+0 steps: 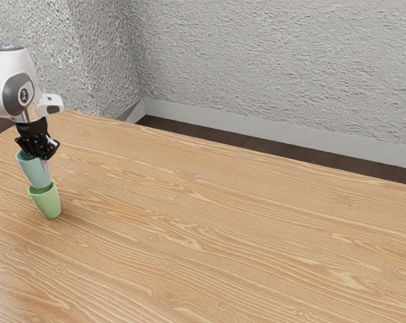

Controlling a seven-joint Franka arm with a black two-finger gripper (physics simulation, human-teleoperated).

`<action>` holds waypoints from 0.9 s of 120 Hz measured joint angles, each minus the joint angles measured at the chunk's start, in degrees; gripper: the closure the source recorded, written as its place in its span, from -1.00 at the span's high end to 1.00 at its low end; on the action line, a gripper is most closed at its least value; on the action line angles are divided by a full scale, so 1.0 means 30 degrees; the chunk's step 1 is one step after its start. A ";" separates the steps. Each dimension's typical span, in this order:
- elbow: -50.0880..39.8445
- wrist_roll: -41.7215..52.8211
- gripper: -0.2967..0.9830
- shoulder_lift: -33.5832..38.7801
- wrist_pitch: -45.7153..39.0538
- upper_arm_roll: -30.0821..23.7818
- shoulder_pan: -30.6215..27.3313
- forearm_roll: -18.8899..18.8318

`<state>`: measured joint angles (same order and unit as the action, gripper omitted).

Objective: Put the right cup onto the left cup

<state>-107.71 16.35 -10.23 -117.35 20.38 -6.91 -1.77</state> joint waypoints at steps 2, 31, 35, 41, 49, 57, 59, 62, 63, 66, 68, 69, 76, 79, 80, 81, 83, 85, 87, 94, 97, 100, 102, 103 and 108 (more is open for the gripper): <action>-0.0007 0.0011 -0.69 -0.0030 -0.0013 0.0000 -0.0001 0.0006; -0.0192 0.0141 -0.69 -0.0504 -0.0097 0.0172 -0.0067 0.0088; -0.0196 0.0153 -0.69 -0.0569 -0.0108 0.0180 -0.0063 0.0090; -0.0194 0.0171 -0.69 -0.0614 -0.0129 0.0182 -0.0061 0.0092; -0.0181 0.0192 -0.69 -0.0638 -0.0162 0.0182 -0.0062 0.0094; -0.0173 0.0209 -0.69 -0.0727 -0.0246 0.0180 -0.0062 0.0094; -0.0173 0.0212 -0.69 -0.0744 -0.0265 0.0180 -0.0061 0.0093; -0.0172 0.0216 -0.69 -0.0768 -0.0312 0.0179 -0.0061 0.0092; -0.0172 0.0218 -0.69 -0.0779 -0.0328 0.0179 -0.0060 0.0091; -0.0171 0.0221 -0.69 -0.0837 -0.0374 0.0179 -0.0061 0.0090; -0.0171 0.0224 -0.69 -0.0875 -0.0402 0.0179 -0.0061 0.0091; -0.0171 0.0225 -0.69 -0.0896 -0.0415 0.0179 -0.0061 0.0094; -0.0171 0.0233 -0.69 -0.1022 -0.0499 0.0182 -0.0061 0.0193; -0.0171 0.0237 -0.69 -0.1070 -0.0539 0.0180 -0.0061 0.0233; -0.0171 0.0238 -0.68 -0.1085 -0.0555 0.0180 -0.0061 0.0246; -0.0171 0.0241 -0.67 -0.1097 -0.0574 0.0180 -0.0060 0.0260; -0.0171 0.0249 -0.65 -0.1121 -0.0609 0.0179 -0.0060 0.0290; -0.0171 0.0260 -0.61 -0.1149 -0.0638 0.0179 -0.0061 0.0324; -0.0171 0.0272 -0.55 -0.1171 -0.0666 0.0179 -0.0061 0.0356; -0.0171 0.0309 -0.35 -0.1241 -0.0746 0.0178 -0.0062 0.0584; -0.0171 0.0323 -0.26 -0.1259 -0.0774 0.0178 -0.0062 0.0676; -0.0170 0.0337 -0.17 -0.1270 -0.0799 0.0178 -0.0062 0.0752; -0.0170 0.0347 -0.12 -0.1275 -0.0814 0.0178 -0.0062 0.0794; -0.0170 0.0351 -0.09 -0.1277 -0.0821 0.0178 -0.0062 0.0813; -0.0170 0.0373 0.02 -0.1267 -0.0851 0.0178 -0.0062 0.0899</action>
<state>-108.22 17.47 -14.04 -119.91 20.92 -7.10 0.92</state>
